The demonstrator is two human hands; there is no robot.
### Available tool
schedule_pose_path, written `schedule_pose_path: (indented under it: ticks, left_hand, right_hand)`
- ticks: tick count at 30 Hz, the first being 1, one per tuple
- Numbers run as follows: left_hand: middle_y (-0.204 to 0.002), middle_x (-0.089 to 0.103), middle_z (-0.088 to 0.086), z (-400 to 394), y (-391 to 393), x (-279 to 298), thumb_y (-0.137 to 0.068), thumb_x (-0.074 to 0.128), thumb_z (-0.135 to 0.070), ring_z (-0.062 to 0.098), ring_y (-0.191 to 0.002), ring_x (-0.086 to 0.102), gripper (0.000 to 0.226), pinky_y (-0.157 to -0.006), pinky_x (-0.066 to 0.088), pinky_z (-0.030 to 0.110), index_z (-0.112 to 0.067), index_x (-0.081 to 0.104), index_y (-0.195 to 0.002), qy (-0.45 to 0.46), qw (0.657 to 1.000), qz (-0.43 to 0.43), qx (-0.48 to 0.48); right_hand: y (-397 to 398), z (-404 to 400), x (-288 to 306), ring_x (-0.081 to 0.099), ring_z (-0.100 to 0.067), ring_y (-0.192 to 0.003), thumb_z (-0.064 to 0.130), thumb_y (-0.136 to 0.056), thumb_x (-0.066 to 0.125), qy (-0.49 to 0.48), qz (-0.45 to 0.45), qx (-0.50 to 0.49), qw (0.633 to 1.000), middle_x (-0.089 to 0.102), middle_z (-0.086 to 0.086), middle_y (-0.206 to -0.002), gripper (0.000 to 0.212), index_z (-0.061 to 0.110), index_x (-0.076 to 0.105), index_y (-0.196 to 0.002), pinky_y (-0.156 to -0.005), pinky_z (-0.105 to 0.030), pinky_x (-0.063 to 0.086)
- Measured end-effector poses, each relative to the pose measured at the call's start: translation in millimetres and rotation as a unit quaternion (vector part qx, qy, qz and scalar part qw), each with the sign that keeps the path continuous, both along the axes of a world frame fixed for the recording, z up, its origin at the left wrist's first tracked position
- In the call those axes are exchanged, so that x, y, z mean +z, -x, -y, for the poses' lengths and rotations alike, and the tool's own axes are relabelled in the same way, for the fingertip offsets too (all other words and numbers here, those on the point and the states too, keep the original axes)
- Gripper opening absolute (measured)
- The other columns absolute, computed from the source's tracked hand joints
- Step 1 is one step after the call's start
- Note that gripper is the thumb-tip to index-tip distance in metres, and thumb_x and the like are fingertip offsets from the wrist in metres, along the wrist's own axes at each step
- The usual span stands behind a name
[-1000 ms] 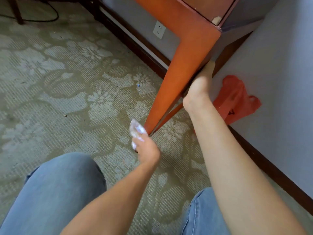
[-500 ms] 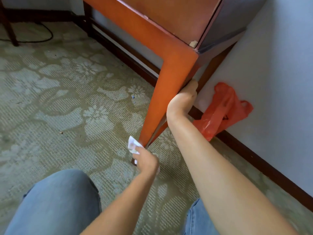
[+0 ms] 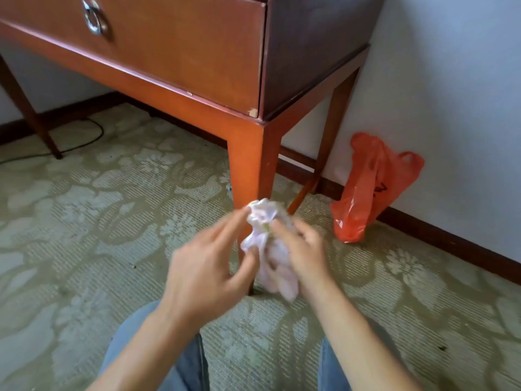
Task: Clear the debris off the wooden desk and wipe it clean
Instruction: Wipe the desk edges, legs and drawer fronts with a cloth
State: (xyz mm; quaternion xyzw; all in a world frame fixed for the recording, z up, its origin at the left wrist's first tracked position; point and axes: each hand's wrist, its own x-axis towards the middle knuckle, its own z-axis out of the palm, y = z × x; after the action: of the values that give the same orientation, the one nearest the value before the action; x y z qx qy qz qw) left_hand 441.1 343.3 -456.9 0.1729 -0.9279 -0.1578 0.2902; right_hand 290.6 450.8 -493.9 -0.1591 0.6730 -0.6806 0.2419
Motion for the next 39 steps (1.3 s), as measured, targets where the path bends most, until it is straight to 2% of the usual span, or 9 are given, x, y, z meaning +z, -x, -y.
schedule_pose_path:
  ticks: [3, 5, 9, 14, 20, 28, 32, 35, 39]
  left_hand:
    - [-0.160, 0.043, 0.015, 18.2, 12.2, 29.2, -0.099, 0.053, -0.030, 0.031, -0.147, 0.044, 0.056, -0.116, 0.040, 0.043, -0.008, 0.051, -0.151, 0.135, 0.985, -0.095, 0.045]
    - [-0.165, 0.030, 0.023, 26.6, 31.0, 39.0, -0.098, 0.054, -0.020, 0.038, -0.155, 0.027, 0.061, -0.123, 0.031, 0.054, 0.002, 0.042, -0.154, 0.201, 0.976, -0.079, 0.025]
    - [-0.169, 0.006, 0.027, 34.7, 54.5, 33.5, -0.099, 0.048, -0.011, 0.039, -0.159, 0.008, 0.070, -0.125, 0.024, 0.056, 0.011, 0.019, -0.158, 0.226, 0.974, 0.012, 0.008]
    - [-0.170, -0.001, 0.027, 30.9, 52.4, 31.2, -0.095, 0.051, -0.016, 0.038, -0.160, 0.001, 0.079, -0.128, 0.020, 0.054, 0.011, 0.014, -0.159, 0.214, 0.976, 0.044, -0.002]
    - [-0.172, 0.000, 0.021, 38.2, 47.5, 33.0, -0.087, 0.042, -0.013, 0.033, -0.160, 0.003, 0.080, -0.127, 0.023, 0.054, 0.005, 0.017, -0.161, 0.217, 0.974, 0.058, -0.010]
    - [-0.172, -0.005, 0.020, 40.6, 47.1, 35.9, -0.073, 0.054, -0.009, 0.035, -0.160, 0.000, 0.099, -0.126, 0.021, 0.059, 0.005, 0.012, -0.161, 0.225, 0.971, 0.078, -0.006]
    - [-0.170, -0.006, 0.025, 32.9, 51.5, 36.7, -0.079, 0.041, -0.016, 0.038, -0.160, -0.003, 0.090, -0.128, 0.015, 0.057, 0.009, 0.009, -0.160, 0.219, 0.972, 0.081, 0.006]
    - [-0.167, 0.004, 0.033, 17.9, 56.5, 22.1, -0.085, 0.049, -0.009, 0.043, -0.159, 0.004, 0.082, -0.128, 0.018, 0.055, 0.016, 0.017, -0.156, 0.198, 0.979, 0.041, 0.025]
    - [-0.152, 0.046, 0.029, -6.9, 52.4, -43.5, -0.081, 0.054, -0.007, 0.045, -0.150, 0.035, 0.060, -0.122, 0.034, 0.053, 0.011, 0.057, -0.139, 0.199, 0.977, 0.052, -0.056]
  right_hand:
    - [17.2, 3.8, 28.0, 0.069, -0.022, -0.090, 0.043, -0.095, 0.070, 0.019, -0.179, -0.182, 0.967, 0.073, 0.002, -0.090, 0.020, 0.024, 0.075, -0.100, -0.083, -0.049, 0.057]
    - [10.4, 22.9, 42.9, 0.065, -0.013, -0.097, 0.052, -0.095, 0.066, 0.067, -0.236, -0.177, 0.953, 0.070, 0.004, -0.102, 0.027, 0.030, 0.071, -0.109, -0.085, -0.036, 0.054]
    - [0.1, 58.8, 24.9, 0.055, 0.001, -0.105, 0.066, -0.093, 0.057, -0.023, -0.330, -0.095, 0.939, 0.051, 0.003, -0.128, 0.055, 0.040, 0.051, -0.141, -0.083, -0.004, 0.041]
    - [20.7, 60.3, 35.0, 0.063, -0.014, -0.099, 0.060, -0.094, 0.054, 0.022, -0.214, -0.140, 0.966, 0.061, -0.001, -0.106, 0.037, 0.030, 0.066, -0.110, -0.081, -0.027, 0.048]
    - [38.8, 64.0, 79.3, 0.055, -0.004, -0.104, 0.034, -0.101, 0.063, 0.120, -0.397, -0.225, 0.882, 0.056, -0.006, -0.116, 0.044, 0.010, 0.064, -0.138, -0.091, -0.004, 0.037]
    - [127.9, 100.4, 118.5, 0.059, -0.028, -0.102, 0.039, -0.104, 0.047, 0.035, -0.240, -0.234, 0.941, 0.058, -0.013, -0.109, 0.033, 0.010, 0.059, -0.112, -0.079, -0.033, 0.039]
    - [75.0, 77.4, 84.9, 0.057, -0.019, -0.088, 0.032, -0.108, 0.054, 0.075, -0.350, -0.146, 0.922, 0.054, -0.005, -0.095, 0.019, 0.016, 0.059, -0.115, -0.074, -0.031, 0.044]
    - [89.5, 40.5, 32.6, 0.061, -0.011, -0.082, 0.039, -0.104, 0.061, 0.005, -0.377, -0.043, 0.925, 0.060, 0.000, -0.094, 0.023, 0.025, 0.067, -0.121, -0.070, -0.029, 0.047]
    - [122.3, 7.6, -50.9, 0.060, -0.010, -0.087, 0.046, -0.104, 0.055, -0.208, -0.316, -0.057, 0.924, 0.061, -0.001, -0.115, 0.030, 0.026, 0.065, -0.124, -0.062, -0.024, 0.038]
